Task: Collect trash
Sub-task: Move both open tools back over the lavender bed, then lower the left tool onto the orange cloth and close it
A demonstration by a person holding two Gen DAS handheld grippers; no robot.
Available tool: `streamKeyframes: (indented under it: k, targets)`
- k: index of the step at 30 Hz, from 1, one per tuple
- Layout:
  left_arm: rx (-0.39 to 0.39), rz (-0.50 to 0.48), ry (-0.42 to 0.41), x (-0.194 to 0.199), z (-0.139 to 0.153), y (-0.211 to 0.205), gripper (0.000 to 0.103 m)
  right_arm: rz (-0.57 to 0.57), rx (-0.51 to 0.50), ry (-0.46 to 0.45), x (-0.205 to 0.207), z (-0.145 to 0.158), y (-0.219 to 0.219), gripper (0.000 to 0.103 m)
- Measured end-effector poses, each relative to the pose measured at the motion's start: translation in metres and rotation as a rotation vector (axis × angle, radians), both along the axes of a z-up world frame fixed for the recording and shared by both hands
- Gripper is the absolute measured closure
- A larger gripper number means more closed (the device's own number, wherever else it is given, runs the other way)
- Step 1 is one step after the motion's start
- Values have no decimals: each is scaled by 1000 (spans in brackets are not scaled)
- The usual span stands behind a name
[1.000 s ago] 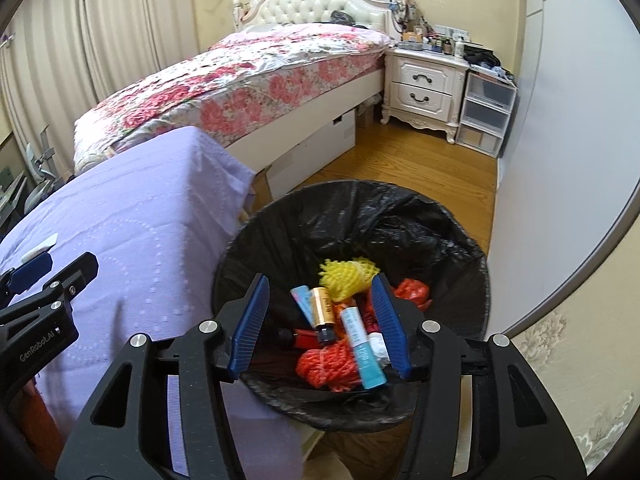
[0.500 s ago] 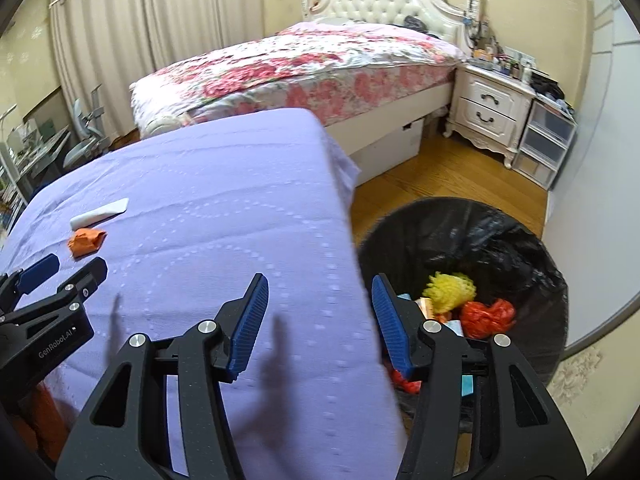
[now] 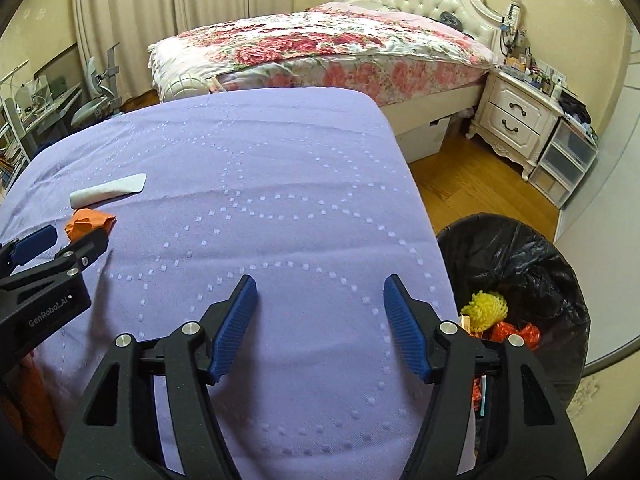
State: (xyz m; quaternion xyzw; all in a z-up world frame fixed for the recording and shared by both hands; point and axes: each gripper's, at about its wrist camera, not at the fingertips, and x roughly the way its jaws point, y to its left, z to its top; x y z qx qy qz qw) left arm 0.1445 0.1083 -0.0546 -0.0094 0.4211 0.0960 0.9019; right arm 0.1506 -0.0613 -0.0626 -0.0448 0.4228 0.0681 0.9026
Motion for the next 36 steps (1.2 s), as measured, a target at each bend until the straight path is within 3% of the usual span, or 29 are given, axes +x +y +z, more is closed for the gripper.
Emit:
streamKeyframes:
  k: [6, 8, 9, 20, 36]
  targets:
    - [-40, -14, 37, 13, -4, 7, 29, 7, -7, 4, 3, 0, 6, 37]
    - [-65, -10, 40, 13, -5, 11, 34, 7, -7, 3, 3, 0, 6, 37]
    - [-62, -11, 33, 12, -4, 12, 42, 8, -8, 3, 5, 1, 6, 37]
    - [-65, -28, -4, -11, 1, 18, 44, 23, -13, -6, 2, 2, 16, 37]
    - [-39, 145, -1, -59, 0, 127, 44, 148, 2, 6, 6, 3, 90, 37]
